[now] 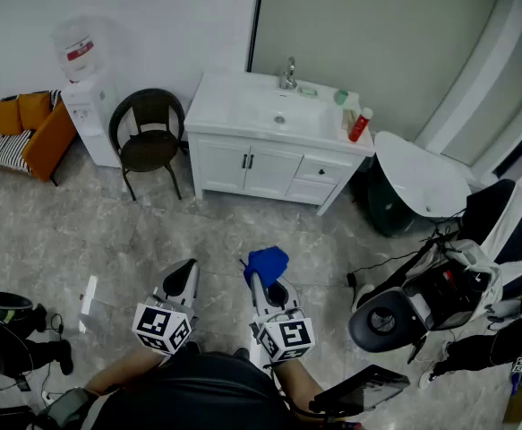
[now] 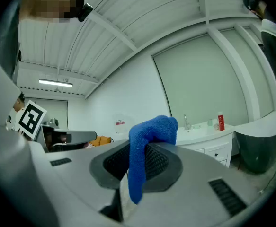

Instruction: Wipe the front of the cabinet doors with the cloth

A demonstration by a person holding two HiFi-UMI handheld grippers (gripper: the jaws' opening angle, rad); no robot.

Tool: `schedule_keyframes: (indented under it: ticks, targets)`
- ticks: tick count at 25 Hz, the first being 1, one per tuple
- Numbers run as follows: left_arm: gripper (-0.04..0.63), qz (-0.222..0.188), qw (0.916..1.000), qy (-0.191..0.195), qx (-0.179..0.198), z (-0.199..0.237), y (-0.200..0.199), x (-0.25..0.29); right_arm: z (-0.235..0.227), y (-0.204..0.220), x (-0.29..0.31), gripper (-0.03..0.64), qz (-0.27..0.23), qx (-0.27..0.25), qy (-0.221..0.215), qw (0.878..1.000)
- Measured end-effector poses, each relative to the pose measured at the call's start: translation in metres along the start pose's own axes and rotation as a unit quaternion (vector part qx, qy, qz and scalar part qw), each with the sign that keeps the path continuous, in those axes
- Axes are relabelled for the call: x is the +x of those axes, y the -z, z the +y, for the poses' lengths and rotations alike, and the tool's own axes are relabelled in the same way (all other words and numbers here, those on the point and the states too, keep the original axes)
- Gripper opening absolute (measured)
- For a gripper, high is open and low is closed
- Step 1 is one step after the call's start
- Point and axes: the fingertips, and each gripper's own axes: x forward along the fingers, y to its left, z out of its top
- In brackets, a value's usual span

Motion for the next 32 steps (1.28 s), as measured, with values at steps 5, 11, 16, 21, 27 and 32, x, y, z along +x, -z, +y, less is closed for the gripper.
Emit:
schedule_keyframes:
  ticks: [5, 11, 16, 21, 27, 32]
  targets:
    - [0.003, 0.001, 1.0, -0.006, 0.001, 0.007, -0.004, 0.007, -0.003, -0.004, 0.011, 0.049, -0.002, 0.003, -0.004, 1.0]
    - [0.003, 0.004, 0.9998, -0.019, 0.002, 0.002, -0.004, 0.008, -0.008, -0.006, 0.011, 0.049, -0.002, 0.008, -0.015, 1.0]
    - [0.003, 0.005, 0.9993, -0.036, 0.003, -0.004, -0.001, 0.009, -0.02, -0.009, 0.002, 0.049, -0.014, 0.024, -0.02, 0.999]
    - [0.003, 0.007, 0.9977, -0.067, -0.003, -0.003, 0.003, 0.004, -0.034, -0.009, -0.004, 0.049, -0.016, 0.034, -0.028, 0.999]
    - [0.003, 0.011, 0.9945, -0.104, -0.007, 0.022, 0.02, -0.002, -0.047, 0.013, 0.007, 0.049, -0.005, 0.048, -0.031, 0.998]
    - [0.003, 0.016, 0.9924, -0.121, -0.019, 0.053, 0.02, 0.01, -0.047, 0.011, 0.04, 0.049, 0.009, 0.042, -0.038, 0.998]
